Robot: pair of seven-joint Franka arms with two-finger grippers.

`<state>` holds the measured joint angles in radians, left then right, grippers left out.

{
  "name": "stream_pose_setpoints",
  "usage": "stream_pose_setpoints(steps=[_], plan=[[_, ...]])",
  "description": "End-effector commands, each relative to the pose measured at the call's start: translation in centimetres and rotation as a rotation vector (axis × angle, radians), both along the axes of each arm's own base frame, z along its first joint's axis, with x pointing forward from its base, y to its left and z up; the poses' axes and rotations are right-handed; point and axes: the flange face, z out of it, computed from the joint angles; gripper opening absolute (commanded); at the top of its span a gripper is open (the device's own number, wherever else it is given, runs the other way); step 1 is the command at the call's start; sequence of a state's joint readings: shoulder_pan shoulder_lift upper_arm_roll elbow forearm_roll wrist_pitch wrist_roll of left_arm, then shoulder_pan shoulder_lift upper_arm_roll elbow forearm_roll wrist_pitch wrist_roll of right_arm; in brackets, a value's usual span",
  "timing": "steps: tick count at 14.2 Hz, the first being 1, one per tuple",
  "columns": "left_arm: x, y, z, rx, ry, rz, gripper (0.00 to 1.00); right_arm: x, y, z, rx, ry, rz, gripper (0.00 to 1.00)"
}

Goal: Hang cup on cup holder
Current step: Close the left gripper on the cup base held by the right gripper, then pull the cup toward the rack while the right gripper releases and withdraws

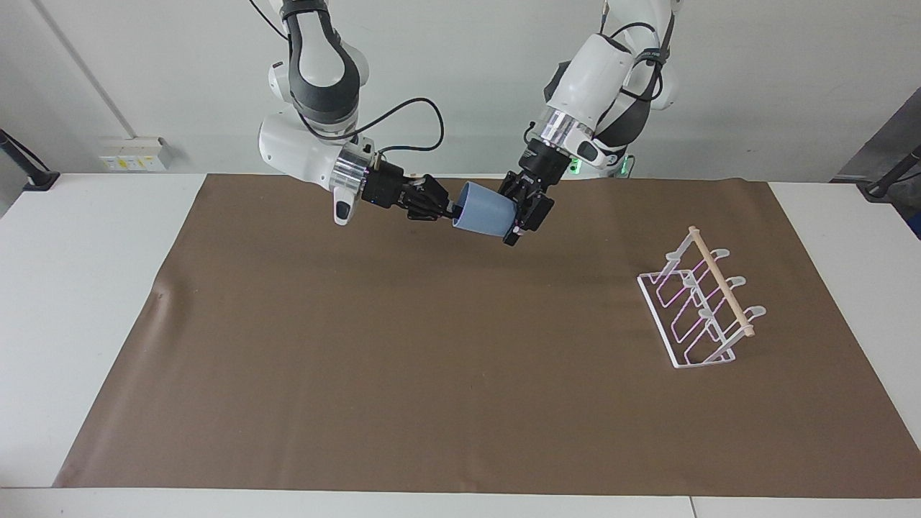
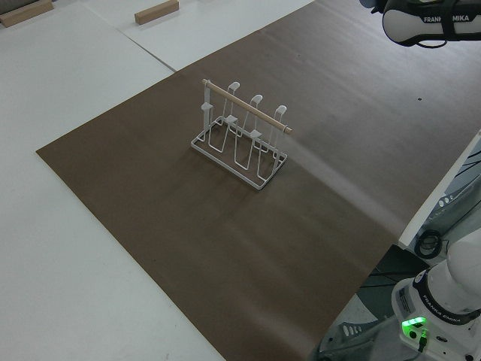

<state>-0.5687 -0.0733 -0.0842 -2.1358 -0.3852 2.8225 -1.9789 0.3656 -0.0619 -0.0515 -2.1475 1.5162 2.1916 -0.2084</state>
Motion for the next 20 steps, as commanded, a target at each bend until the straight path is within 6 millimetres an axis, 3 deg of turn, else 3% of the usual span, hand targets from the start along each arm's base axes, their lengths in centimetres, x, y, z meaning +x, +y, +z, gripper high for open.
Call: stream_pose_setpoints(steps=[1, 4, 5, 6, 7, 10, 12, 14, 16, 20], plan=[[-0.4, -1.0, 0.3, -0.008, -0.005, -0.019, 0.32, -0.6, -0.1, 0.0, 0.004, -0.022, -0.004, 0.00], [-0.3, -1.0, 0.4, 0.001, -0.019, -0.034, 0.00, -0.6, -0.1, 0.0, 0.006, -0.015, -0.007, 0.00], [-0.2, -0.9, 0.4, 0.006, -0.025, -0.038, 0.00, -0.6, -0.1, 0.0, 0.005, -0.012, -0.007, 0.10], [-0.1, -0.8, 0.5, 0.007, -0.027, -0.037, 0.00, -0.5, -0.1, 0.0, 0.005, -0.008, -0.010, 0.36], [0.1, -0.6, 0.7, 0.005, -0.030, -0.033, 0.00, -0.5, -0.1, 0.0, 0.004, -0.009, -0.009, 0.47], [0.3, -0.3, 0.6, 0.050, -0.066, -0.088, 0.00, -0.5, -0.2, -0.1, 0.004, -0.001, -0.014, 0.65], [1.0, 1.1, -0.2, 0.142, -0.063, -0.181, 0.00, -0.3, -0.7, -0.3, -0.015, -0.004, -0.012, 1.00], [2.6, 3.5, 0.0, 0.240, -0.060, -0.292, 0.00, 0.1, -1.8, -0.5, -0.100, -0.034, 0.019, 1.00], [4.8, 7.4, 0.9, 0.345, -0.077, -0.373, 0.00, 0.6, -2.7, 0.0, -0.170, -0.059, 0.041, 1.00], [7.3, 13.6, 1.3, 0.754, -0.171, -0.431, 0.00, 1.7, -5.9, 1.1, -0.417, -0.122, 0.107, 1.00]])
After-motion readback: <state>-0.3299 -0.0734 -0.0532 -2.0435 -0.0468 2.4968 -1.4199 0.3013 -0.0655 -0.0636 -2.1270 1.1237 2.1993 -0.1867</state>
